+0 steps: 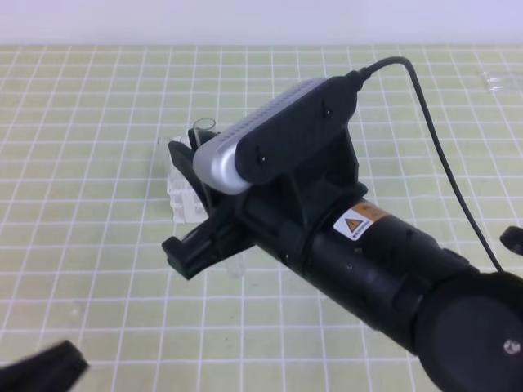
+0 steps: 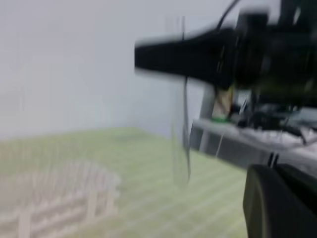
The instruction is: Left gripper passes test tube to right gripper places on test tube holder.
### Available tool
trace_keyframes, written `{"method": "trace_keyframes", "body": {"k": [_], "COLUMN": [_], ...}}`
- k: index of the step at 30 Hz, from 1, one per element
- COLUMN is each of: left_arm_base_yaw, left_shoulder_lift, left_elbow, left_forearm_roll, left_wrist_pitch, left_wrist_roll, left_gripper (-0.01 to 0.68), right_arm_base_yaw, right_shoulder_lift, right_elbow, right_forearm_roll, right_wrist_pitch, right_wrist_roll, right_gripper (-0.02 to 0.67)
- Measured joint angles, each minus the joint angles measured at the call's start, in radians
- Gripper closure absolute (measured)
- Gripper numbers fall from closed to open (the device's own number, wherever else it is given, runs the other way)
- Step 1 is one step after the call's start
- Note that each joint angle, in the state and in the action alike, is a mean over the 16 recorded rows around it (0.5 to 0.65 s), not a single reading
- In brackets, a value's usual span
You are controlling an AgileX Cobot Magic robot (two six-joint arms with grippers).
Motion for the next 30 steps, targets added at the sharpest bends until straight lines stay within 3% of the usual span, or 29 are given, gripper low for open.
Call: {"method": "trace_keyframes", "body": {"k": [9, 18, 30], "left_arm_base_yaw": [0.000, 0.000, 0.000], "left_shoulder_lift": [-0.005, -0.006, -0.006], "left_elbow": [0.138, 0.155, 0.155], "left_forearm_roll": [0.005, 0.000, 0.001], "left_wrist_pitch": [0.032, 0.044, 0.045], "left_wrist_roll": [-0.021, -0.036, -0.037], "left_gripper": [0.672, 0.672, 0.672], "right_arm_base_yaw": [0.000, -0.030, -0.225], "right_shoulder_lift": [-0.002, -0.018, -0.095], "right_elbow": [0.001, 0.001, 0.003], "right_forearm_roll": [0.044, 0.170, 0.313], "right_wrist_pitch": [0.002, -0.016, -0.059], "right_wrist_roll": [-0.051, -0.195, -0.355], "right_gripper": [0.641, 0.641, 0.641]}}
